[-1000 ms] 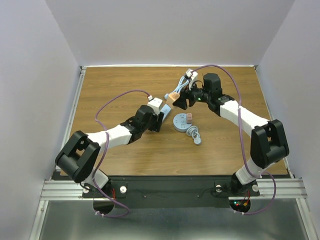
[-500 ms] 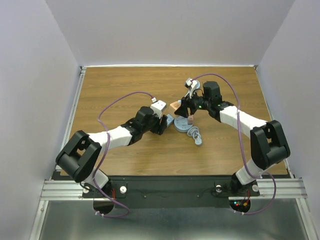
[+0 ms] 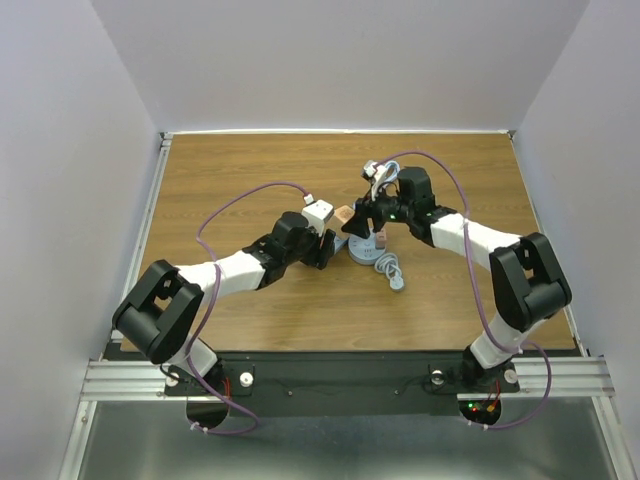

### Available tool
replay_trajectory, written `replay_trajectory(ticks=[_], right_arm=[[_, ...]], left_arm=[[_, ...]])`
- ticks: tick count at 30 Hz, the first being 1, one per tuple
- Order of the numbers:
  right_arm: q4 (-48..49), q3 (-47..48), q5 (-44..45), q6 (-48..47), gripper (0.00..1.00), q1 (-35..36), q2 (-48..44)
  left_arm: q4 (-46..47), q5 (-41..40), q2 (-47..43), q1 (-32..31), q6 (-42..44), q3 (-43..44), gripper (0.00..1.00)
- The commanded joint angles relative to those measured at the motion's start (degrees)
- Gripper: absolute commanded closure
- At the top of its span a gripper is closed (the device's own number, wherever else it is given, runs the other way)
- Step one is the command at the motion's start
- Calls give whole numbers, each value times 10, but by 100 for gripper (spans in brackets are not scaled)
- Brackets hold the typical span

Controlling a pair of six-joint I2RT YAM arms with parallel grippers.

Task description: Insert the plug

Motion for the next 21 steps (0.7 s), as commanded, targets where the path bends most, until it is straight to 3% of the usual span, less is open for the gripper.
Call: replay_trajectory(ticks=[1, 21], right_arm=[[49, 16, -3, -6, 100, 6, 10], [93, 2, 14, -3, 100, 17, 47]], left_arm=[[-52, 92, 28, -26, -30, 2, 100], [-70, 93, 40, -26, -29, 17, 100]])
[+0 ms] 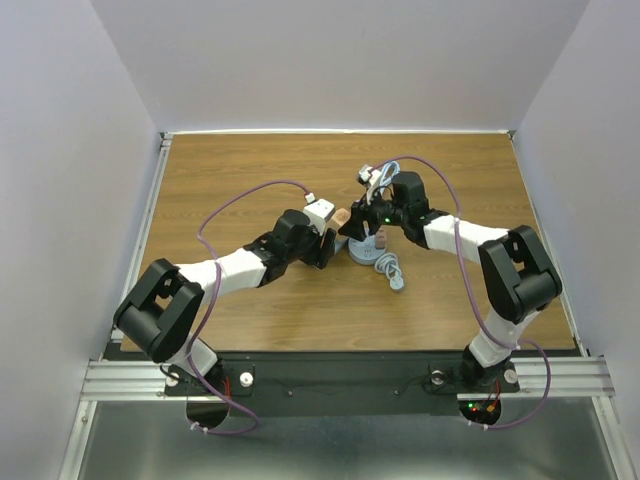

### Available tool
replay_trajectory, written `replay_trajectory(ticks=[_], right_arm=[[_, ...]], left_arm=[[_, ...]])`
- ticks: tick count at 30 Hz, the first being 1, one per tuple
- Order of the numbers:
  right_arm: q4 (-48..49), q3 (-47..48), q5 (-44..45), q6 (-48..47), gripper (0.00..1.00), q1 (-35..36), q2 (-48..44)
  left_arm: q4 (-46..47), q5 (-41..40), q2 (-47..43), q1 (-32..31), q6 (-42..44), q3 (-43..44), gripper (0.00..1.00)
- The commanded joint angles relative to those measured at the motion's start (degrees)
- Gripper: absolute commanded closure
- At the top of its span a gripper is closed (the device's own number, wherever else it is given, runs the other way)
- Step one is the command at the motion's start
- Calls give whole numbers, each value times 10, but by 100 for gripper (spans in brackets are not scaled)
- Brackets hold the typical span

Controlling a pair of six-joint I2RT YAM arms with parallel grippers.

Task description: Insert the plug

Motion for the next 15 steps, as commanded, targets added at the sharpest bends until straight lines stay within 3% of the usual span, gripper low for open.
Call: replay_trajectory(ticks=[1, 15], right_arm=[[48, 11, 4, -4, 100, 6, 11], [51, -3, 53, -9, 100, 12, -6]], left_arm=[[-47, 91, 34, -26, -29, 2, 100], [-47, 92, 37, -26, -30, 2, 100]])
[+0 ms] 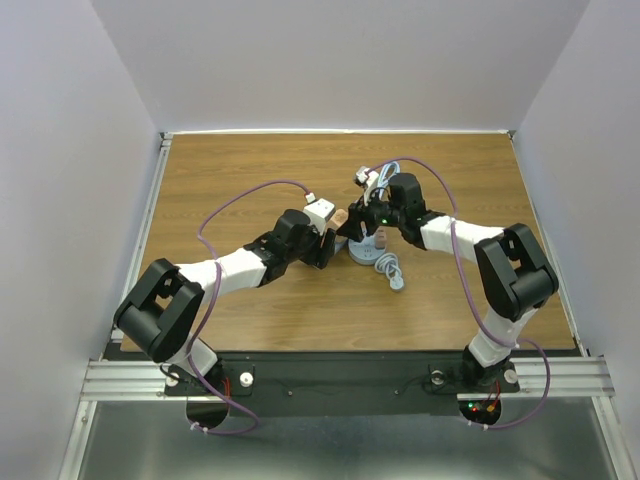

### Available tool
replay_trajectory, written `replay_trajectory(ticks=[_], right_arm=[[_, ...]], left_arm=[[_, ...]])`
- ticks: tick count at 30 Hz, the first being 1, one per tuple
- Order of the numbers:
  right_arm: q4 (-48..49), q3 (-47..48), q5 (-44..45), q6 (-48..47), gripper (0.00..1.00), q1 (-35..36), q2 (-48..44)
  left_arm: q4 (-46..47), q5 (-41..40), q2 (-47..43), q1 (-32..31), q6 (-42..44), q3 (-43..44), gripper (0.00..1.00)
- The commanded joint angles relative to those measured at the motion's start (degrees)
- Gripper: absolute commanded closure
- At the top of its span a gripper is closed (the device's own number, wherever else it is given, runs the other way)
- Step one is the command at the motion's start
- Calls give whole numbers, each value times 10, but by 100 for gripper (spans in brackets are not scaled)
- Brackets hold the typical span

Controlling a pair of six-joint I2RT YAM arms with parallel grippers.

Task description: Insert the plug

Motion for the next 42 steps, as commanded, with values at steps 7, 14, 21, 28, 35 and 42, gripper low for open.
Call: replay_trajectory(ticks=[7, 14, 21, 28, 35, 42], right_arm=[[93, -33, 38, 28, 100, 4, -58], [106, -39, 39, 31, 100, 4, -60], [106, -31, 28, 34, 99, 5, -40], [93, -23, 28, 34, 100, 4, -22], [77, -19, 38, 21, 100, 6, -18], [44, -10, 54, -2, 100, 18, -20]], left_arm=[[-41, 94, 41, -26, -30, 0, 100], [-41, 94, 38, -26, -30, -1, 100], [-42, 95, 35, -25, -30, -1, 100], [-44, 94, 36, -25, -30, 1, 100], [-44, 95, 40, -26, -29, 2, 100], [-44, 93, 39, -26, -29, 2, 100]])
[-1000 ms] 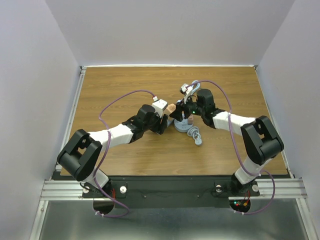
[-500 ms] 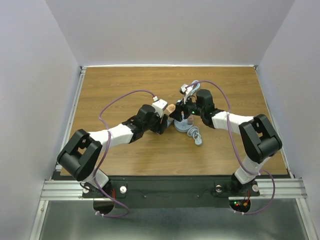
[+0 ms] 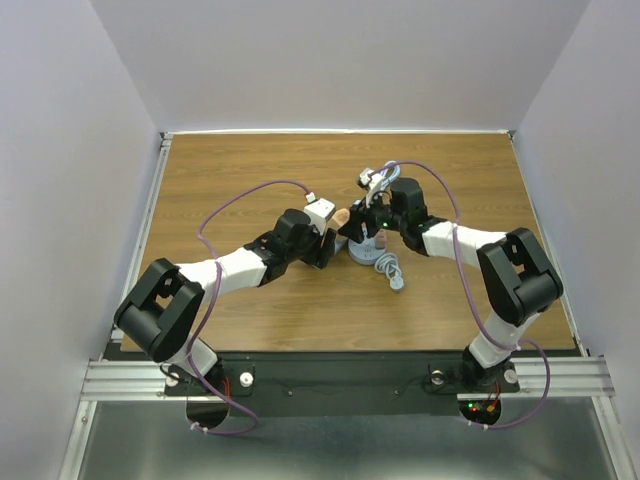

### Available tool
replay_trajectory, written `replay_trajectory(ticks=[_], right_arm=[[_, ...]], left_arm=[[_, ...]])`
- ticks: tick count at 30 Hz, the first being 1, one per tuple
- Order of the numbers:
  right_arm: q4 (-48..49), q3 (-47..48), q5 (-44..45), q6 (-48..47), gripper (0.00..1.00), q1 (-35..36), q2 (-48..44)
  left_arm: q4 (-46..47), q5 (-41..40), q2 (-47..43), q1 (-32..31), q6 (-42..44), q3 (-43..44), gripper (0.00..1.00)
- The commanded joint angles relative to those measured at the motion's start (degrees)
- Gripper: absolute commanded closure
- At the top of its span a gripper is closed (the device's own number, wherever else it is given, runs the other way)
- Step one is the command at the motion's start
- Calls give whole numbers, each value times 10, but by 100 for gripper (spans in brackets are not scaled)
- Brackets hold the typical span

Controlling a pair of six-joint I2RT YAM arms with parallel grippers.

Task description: Insert the plug

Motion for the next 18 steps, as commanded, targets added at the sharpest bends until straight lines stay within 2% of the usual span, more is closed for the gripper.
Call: replay_trajectory(ticks=[1, 18], right_arm=[[2, 26, 20, -25, 100, 15, 3], [-34, -10, 84, -68, 100, 38, -1]], left_arm=[[-41, 94, 37, -25, -29, -1, 100], [-39, 94, 38, -25, -29, -2, 100]])
